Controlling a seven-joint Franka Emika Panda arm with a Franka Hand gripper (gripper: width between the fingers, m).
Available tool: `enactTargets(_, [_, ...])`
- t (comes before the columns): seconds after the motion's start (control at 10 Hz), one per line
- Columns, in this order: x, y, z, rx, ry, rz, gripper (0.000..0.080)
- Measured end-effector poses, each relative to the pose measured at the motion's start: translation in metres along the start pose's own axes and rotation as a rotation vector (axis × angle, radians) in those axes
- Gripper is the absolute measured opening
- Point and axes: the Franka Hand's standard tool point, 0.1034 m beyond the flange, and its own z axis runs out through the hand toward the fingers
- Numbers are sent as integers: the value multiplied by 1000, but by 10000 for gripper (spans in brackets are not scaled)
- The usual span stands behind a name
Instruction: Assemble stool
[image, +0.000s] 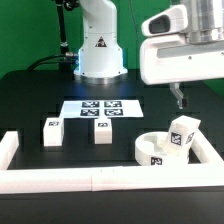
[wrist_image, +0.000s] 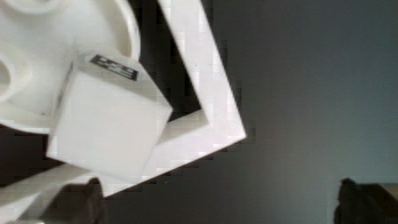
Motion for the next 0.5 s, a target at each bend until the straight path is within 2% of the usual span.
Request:
enactTargets(0.3, [3, 5, -1, -13, 4, -172, 649])
enactTargets(0.4, [3, 7, 0, -27, 3, -253, 649])
enactTargets(0.5, [1, 13, 5, -79, 0, -482, 649])
